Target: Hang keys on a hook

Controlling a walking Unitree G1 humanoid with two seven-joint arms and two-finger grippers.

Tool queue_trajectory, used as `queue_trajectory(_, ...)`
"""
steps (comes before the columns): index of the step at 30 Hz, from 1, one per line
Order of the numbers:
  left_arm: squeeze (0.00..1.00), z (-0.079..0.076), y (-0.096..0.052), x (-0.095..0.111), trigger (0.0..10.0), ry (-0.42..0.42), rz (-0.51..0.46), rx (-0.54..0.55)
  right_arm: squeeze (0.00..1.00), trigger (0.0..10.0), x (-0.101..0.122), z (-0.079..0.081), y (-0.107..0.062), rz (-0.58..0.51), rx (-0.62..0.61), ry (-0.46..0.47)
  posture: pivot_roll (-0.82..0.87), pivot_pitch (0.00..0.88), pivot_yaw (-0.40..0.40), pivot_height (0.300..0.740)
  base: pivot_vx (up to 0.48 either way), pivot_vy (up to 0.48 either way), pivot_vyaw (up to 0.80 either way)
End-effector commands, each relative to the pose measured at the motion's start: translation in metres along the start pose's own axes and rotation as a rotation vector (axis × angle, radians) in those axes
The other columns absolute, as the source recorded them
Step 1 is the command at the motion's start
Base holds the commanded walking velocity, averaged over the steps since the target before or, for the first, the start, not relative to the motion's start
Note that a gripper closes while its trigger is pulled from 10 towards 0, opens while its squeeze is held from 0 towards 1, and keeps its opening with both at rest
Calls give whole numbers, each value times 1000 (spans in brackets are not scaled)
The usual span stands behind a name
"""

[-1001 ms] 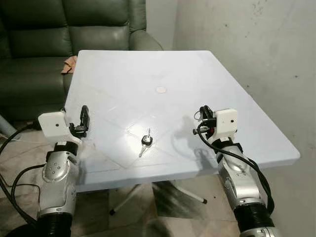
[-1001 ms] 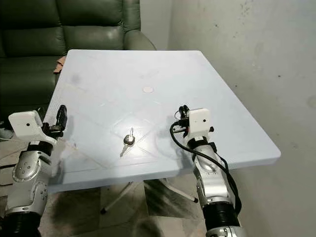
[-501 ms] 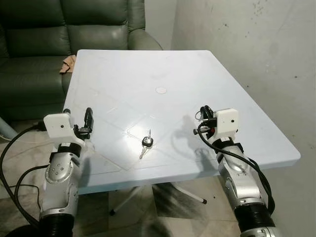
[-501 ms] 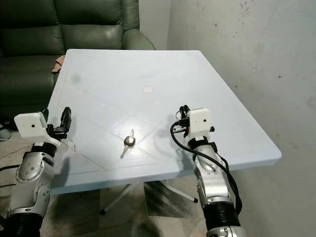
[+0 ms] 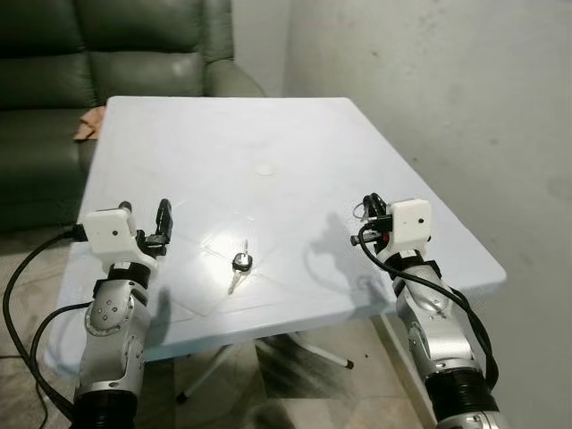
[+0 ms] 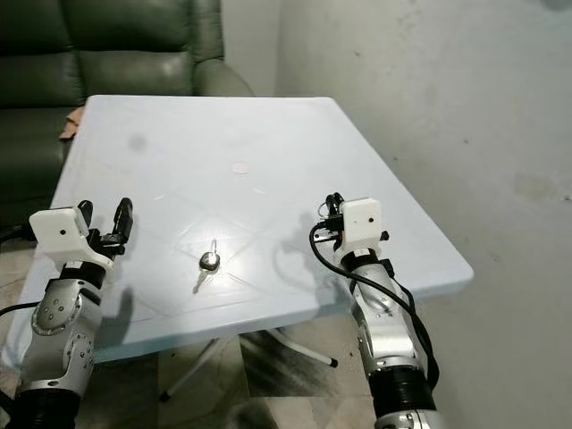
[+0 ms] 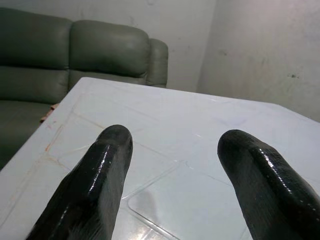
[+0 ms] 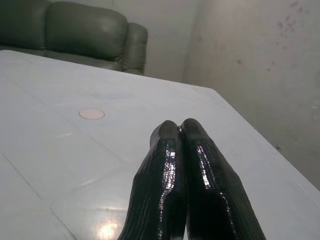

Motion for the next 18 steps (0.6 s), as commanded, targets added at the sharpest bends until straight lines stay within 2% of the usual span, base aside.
queue_trajectory(1, 0, 0, 1, 5, 10000, 12, -16, 3, 0, 10000, -2, -1, -1, 10, -8, -3, -70, 0, -34, 740, 0, 0, -781)
queue_trajectory(12, 0, 0, 0, 5, 10000, 10, -14, 0, 0, 10000, -2, -2, -1, 13, -10, -3, -71, 0, -35, 740, 0, 0, -781)
queue_trajectory(15, 0, -2, 1, 2, 10000, -40, 5, -8, 0, 10000, -2, -2, -1, 13, -12, -5, -72, 0, -36, 740, 0, 0, -781)
queue_trajectory(18, 0, -3, 1, 2, 10000, -46, 7, -9, 0, 10000, -2, -2, -1, 13, -12, -5, -72, 0, -36, 740, 0, 0, -781)
Point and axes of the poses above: a point about 5 cm out from each wrist's last joint towards the gripper, its own y axis pointing out of the wrist towards the gripper, its own x axis along the axis of the wrist's last joint, z = x × y, the point moved 3 cm from there along y, pointing out of the wrist towards the gripper, and after that the axes turned 13 degrees about y, right-handed, at the moved point
